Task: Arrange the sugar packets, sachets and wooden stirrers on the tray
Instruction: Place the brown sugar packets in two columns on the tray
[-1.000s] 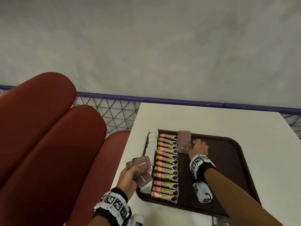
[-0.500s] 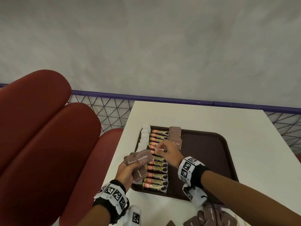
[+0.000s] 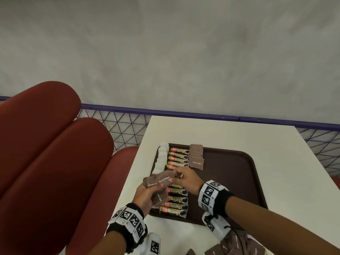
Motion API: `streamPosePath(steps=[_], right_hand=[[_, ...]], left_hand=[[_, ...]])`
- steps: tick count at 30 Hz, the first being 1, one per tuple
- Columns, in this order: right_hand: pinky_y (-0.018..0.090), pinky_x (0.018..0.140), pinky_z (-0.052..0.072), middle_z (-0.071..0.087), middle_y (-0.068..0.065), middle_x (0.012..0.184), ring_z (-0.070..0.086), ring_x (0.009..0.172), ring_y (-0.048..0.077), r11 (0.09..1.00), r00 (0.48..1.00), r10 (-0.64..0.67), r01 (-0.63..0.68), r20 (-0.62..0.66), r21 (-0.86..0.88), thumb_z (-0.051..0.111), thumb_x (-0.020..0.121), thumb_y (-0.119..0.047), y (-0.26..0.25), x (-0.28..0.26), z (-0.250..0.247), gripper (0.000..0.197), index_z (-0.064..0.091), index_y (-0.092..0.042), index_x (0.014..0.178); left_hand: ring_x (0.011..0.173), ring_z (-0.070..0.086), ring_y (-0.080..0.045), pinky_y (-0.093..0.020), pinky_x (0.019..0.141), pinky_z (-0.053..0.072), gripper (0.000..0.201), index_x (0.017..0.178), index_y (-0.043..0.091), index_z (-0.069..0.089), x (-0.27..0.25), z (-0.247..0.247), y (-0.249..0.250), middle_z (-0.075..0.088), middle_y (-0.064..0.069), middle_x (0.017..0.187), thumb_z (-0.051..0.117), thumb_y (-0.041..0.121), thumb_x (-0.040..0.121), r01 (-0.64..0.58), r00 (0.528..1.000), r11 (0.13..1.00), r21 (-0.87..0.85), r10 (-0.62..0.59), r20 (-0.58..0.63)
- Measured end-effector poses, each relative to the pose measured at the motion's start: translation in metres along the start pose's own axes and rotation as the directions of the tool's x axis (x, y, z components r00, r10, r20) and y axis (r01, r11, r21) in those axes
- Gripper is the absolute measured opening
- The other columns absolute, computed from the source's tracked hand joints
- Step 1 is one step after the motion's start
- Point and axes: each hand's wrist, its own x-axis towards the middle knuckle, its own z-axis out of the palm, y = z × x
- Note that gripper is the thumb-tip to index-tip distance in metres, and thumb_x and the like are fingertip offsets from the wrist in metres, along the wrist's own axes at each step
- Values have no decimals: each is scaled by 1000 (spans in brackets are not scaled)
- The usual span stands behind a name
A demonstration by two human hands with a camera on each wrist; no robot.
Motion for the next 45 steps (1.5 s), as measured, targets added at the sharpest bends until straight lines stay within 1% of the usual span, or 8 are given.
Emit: streamPosePath(steps=[4,8,12,21,25,36,42,45], right_hand=[[24,71,40,57,7,86,50,83,16,994,963,94,-105,-251,-31,67,82,-15,8,4,-13,12,59,-9,75],[24,68,39,65,14,95,56,84,21,940,847,304,-340,-436,-5,64,85,-17,32,10,-42,13,63,-4,89],[32,81,44,65,18,101,59,98,32,861,759,457,-509,-463,15,63,86,-19,60,15,-63,24,62,2,98],[31,77,45,60,12,90,54,82,25,788,707,562,-615,-429,19,66,83,-15,77,32,-58,11,60,-6,84],[33,80,48,62,13,99,61,95,31,752,707,569,-654,-419,-81,64,85,-21,74,37,-53,14,53,-12,83],[42,91,47,61,17,110,55,105,35,716,714,520,-664,-469,-216,58,87,-36,78,41,-51,27,48,-12,92],[39,91,40,52,14,119,43,115,32,744,715,404,-619,-570,-249,62,84,-33,70,30,-50,40,46,-8,111],[37,92,40,50,11,119,42,114,28,784,792,270,-510,-547,-352,58,87,-29,58,24,-45,35,46,-9,112]], left_hand=[[81,64,-30,-33,51,55,36,120,-3,53,1,0,-2,63,-21,96,54,-9,84,32,999,999,-2,-32,10],[105,59,-43,-44,67,59,39,122,-3,52,8,-11,-4,56,-30,122,50,-10,84,58,998,998,-22,-58,-17],[107,58,-41,-46,76,55,37,122,-2,54,12,-19,-3,57,-29,123,52,-8,85,50,998,998,-32,-51,-44],[95,65,-33,-41,66,57,30,118,1,57,15,-27,-2,63,-27,114,56,-1,88,48,997,997,-62,-51,-53],[90,64,-33,-38,63,56,29,117,0,57,17,-30,-1,62,-27,114,56,-1,88,39,998,998,-57,-42,-41],[96,61,-38,-58,94,46,34,119,-5,56,23,-38,-3,59,-34,117,54,-6,85,32,999,996,-81,-34,-30],[95,63,-36,-43,77,55,35,119,-7,54,21,-33,0,62,-30,111,48,-11,85,11,999,993,-118,-17,-46],[89,63,-33,-39,70,57,32,117,-6,54,17,-27,2,62,-26,105,50,-11,86,-14,999,993,-115,10,-39]])
